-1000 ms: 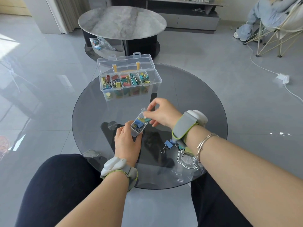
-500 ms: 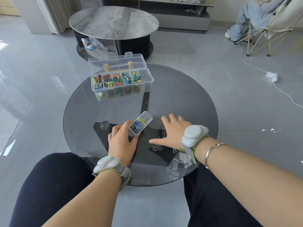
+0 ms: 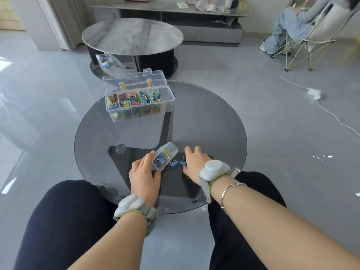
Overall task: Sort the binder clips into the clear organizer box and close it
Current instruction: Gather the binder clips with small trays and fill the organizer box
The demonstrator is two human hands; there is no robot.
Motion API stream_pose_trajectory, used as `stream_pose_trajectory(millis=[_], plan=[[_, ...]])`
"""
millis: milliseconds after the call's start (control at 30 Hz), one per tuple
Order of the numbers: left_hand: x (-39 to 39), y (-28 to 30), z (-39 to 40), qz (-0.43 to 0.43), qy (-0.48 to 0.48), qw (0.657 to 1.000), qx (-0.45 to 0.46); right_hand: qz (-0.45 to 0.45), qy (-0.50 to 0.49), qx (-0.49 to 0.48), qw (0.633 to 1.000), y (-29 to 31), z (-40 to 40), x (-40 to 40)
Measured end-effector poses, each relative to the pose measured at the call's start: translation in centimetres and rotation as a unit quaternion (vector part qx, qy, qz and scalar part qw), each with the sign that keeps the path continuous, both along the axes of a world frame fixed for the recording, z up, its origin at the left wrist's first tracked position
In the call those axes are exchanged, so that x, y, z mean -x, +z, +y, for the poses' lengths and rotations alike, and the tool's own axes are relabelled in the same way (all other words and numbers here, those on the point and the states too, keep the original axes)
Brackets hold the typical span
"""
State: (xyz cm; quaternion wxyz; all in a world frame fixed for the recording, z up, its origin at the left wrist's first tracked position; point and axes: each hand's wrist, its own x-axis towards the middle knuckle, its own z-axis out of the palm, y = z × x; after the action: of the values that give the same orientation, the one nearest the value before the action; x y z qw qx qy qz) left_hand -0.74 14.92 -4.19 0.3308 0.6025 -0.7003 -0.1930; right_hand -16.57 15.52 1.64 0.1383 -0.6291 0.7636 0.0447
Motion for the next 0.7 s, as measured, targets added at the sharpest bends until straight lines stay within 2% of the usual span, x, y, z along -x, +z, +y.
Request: stream_pose_trajectory(millis=[367,467,533,600,667,700], plan=[[0.0,-0.1,-0.2,-0.002,-0.004,1.0,-0.009,-0.053,-0.034,-0.011,0.998,0.1,-1.8,-0.3],[-0.1,0.0,-0.2,0.003,-0.004,1.0,-0.012,-0.111,-0.056,0.016,0.992,0.2,-1.9,0.3],[-0.1,0.0,-0.3,0.007,-0.004,1.0,-0.012,-0.21,-0.102,0.093,0.968,0.5,-1.9,0.7],[0.0,0.1,-0.3,0.011,-0.001,1.0,-0.008,-0.35,-0.158,0.16,0.909,1.2,-1.9,0.8],[0.0,0.1,-0.3,0.014,0.004,1.0,-0.001,-0.477,-0.177,0.166,0.845,2.3,-2.0,0.1],[0.0,0.1,-0.3,0.017,0.004,1.0,0.002,-0.507,-0.171,0.161,0.83,2.7,-2.0,-0.4]])
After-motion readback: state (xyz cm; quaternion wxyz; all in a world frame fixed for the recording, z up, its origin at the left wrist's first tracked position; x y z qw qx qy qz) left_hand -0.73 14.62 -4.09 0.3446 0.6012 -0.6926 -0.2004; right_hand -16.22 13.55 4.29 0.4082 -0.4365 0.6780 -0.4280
